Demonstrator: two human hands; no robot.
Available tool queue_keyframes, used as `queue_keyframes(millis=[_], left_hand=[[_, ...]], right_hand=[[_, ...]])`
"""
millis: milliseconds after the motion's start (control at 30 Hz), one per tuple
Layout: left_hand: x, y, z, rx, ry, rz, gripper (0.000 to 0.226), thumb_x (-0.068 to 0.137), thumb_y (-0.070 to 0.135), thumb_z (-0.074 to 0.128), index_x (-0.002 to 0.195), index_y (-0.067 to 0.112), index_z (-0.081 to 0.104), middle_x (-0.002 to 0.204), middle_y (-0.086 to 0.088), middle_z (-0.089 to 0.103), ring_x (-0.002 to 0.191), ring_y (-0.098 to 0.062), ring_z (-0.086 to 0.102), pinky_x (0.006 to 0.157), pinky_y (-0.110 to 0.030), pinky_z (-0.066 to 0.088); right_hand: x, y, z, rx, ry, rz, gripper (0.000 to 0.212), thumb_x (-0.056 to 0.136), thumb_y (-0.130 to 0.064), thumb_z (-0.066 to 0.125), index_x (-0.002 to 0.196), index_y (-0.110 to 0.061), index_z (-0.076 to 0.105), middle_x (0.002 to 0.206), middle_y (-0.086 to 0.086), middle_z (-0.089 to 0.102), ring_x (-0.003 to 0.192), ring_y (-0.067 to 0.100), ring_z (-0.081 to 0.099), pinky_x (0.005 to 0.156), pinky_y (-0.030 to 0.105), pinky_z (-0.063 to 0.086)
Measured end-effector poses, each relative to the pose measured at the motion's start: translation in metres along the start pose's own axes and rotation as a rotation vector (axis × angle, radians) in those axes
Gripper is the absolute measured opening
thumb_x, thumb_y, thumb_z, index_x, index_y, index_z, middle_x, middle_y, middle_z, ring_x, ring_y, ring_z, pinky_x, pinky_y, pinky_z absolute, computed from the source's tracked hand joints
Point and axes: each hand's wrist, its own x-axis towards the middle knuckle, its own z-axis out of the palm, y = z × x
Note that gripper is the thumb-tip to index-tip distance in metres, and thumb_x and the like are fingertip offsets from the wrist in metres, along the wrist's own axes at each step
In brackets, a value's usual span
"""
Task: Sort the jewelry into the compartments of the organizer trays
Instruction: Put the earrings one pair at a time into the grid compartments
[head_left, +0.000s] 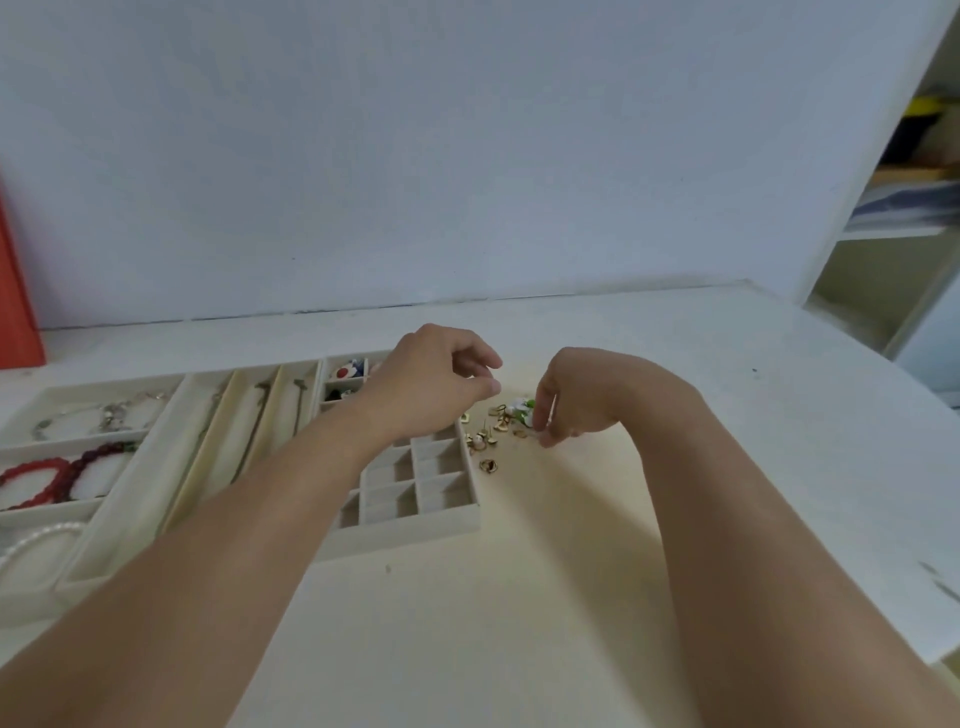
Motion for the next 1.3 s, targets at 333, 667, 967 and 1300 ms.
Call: queue_keyframes(millis=[333, 667, 967, 1300], left_hand=[[0.0, -0.003, -0.005, -0.017, -0.076, 0.01, 0.017, 0.084, 0.035, 0.078, 0.1, 0.033, 0.076, 0.092, 0.017, 0.073, 0.088, 0.006, 0.065, 0.086, -0.025, 0.051], [0.0, 0.0, -0.007, -0.059, -0.026, 0.005, 0.003, 0.084, 0.033, 0.078, 0.082, 0.03, 0.077, 0.086, 0.014, 0.075, 0.09, -0.003, 0.068, 0.089, -0.03, 0.053], [-0.002, 0.003, -0.013, -0.211, 0.065, -0.025, 0.011, 0.083, 0.025, 0.081, 0.087, 0.018, 0.074, 0.08, 0.002, 0.076, 0.048, 0.007, 0.055, 0.045, -0.007, 0.037], [-0.009, 0.005, -0.034, -0.259, 0.05, -0.042, 0.02, 0.094, 0.011, 0.061, 0.11, 0.021, 0.053, 0.082, 0.001, 0.076, 0.057, -0.013, 0.059, 0.041, -0.018, 0.038]], right_hand=[[-0.012, -0.001, -0.014, 0.235, 0.234, -0.17, 0.02, 0.094, -0.019, 0.066, 0.082, -0.035, 0.071, 0.076, -0.017, 0.068, 0.077, 0.013, 0.066, 0.055, 0.023, 0.045], [-0.011, -0.001, -0.014, 0.522, 0.405, -0.239, 0.017, 0.087, -0.008, 0.074, 0.088, -0.024, 0.067, 0.083, -0.009, 0.077, 0.065, 0.012, 0.064, 0.049, 0.021, 0.044], [0.016, 0.025, 0.006, 0.106, 0.178, 0.059, 0.018, 0.086, -0.021, 0.077, 0.103, -0.025, 0.077, 0.105, -0.001, 0.07, 0.092, 0.017, 0.064, 0.078, 0.028, 0.047], [0.015, 0.024, 0.001, 0.208, 0.397, 0.032, 0.018, 0.095, -0.01, 0.061, 0.105, -0.024, 0.069, 0.1, -0.003, 0.07, 0.075, 0.009, 0.062, 0.059, 0.021, 0.043]])
